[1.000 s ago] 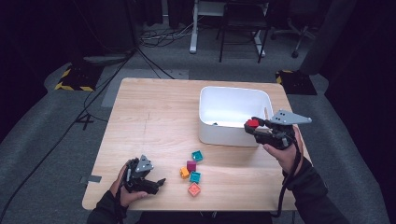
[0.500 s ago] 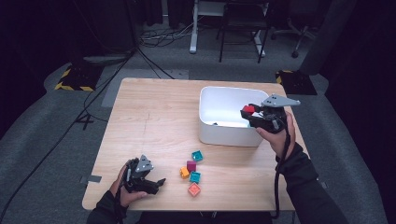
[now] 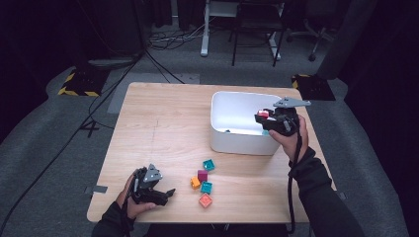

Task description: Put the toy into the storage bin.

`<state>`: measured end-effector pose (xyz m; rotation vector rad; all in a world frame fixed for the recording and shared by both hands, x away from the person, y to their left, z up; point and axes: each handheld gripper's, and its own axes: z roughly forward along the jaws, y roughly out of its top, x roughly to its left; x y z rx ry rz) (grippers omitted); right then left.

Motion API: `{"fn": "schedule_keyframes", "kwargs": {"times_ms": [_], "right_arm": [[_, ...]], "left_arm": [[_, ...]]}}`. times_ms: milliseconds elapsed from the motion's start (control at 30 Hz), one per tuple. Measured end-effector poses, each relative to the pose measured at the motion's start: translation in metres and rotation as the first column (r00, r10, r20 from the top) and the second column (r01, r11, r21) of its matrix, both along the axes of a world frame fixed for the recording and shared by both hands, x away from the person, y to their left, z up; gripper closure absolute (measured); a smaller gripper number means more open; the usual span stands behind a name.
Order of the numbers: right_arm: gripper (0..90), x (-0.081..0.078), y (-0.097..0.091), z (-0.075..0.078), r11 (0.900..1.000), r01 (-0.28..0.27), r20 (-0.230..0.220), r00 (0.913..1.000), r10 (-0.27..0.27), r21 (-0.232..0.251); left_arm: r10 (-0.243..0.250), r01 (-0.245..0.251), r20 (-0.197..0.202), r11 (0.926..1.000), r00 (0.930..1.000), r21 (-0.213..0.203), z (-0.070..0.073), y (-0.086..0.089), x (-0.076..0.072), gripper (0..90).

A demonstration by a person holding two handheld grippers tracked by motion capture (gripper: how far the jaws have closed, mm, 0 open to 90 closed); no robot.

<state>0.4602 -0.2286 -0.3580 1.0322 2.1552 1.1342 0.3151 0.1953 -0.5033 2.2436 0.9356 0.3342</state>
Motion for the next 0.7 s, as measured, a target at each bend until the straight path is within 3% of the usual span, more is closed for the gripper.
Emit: {"fn": "schedule_keyframes", "kwargs": {"times_ms": [367,500,633,700], "right_arm": [[48.9,0.001,0.008,-0.006,1.0000,0.005,-0.014,0.9999,-0.005,-0.006],[48.2,-0.004,0.006,-0.003,0.9999,-0.007,-0.009,0.9999,0.007,0.015],[45.9,-0.016,0.005,0.005,0.9950,-0.075,0.017,0.9971,0.074,0.066],[44.0,-0.023,0.005,0.008,0.9931,-0.097,0.028,0.9951,0.095,0.067]], "left_arm": [[-0.003,0.003,0.000,1.0000,1.0000,0.000,0.000,0.000,0.000,9.6],[-0.003,0.003,0.000,1.0000,1.0000,0.000,0.000,0.000,0.000,9.6],[-0.003,0.003,-0.001,1.0000,1.0000,0.000,0.000,0.000,0.000,9.6],[-0.003,0.003,-0.001,1.0000,1.0000,0.000,0.000,0.000,0.000,9.6]]}}
